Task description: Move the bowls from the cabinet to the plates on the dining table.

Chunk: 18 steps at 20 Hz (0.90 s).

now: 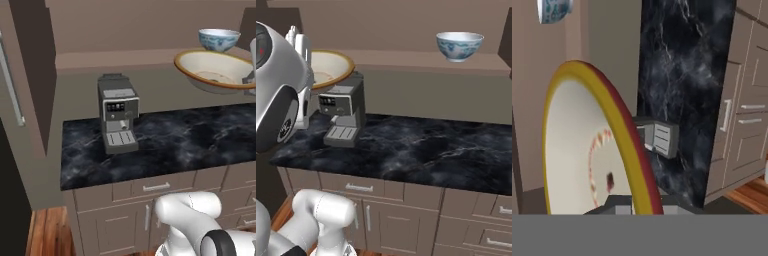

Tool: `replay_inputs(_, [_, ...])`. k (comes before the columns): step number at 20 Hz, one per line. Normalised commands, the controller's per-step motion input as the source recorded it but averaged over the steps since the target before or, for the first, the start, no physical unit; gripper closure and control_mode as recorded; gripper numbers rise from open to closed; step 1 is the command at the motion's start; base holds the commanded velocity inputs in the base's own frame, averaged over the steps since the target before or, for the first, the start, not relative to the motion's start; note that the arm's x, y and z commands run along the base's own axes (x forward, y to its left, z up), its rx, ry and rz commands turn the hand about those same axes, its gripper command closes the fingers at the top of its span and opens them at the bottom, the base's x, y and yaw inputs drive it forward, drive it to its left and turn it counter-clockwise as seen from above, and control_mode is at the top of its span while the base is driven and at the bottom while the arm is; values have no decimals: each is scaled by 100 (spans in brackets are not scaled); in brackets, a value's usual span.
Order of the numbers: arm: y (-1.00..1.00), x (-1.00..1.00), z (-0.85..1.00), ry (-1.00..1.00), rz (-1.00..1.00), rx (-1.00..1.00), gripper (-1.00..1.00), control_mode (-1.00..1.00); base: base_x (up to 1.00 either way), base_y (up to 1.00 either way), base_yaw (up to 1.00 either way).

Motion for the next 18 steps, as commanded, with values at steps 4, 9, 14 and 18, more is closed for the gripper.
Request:
replay_inputs(4, [0, 0, 0, 0, 0, 0, 100, 100, -62, -10, 0])
replay_inputs(9, [0, 0, 0, 0, 0, 0, 100, 100, -62, -3, 0])
replay_inputs(14, [0, 0, 0, 0, 0, 0, 100, 100, -62, -1, 0])
replay_inputs(18, [0, 0, 0, 0, 0, 0, 100, 100, -62, -1, 0])
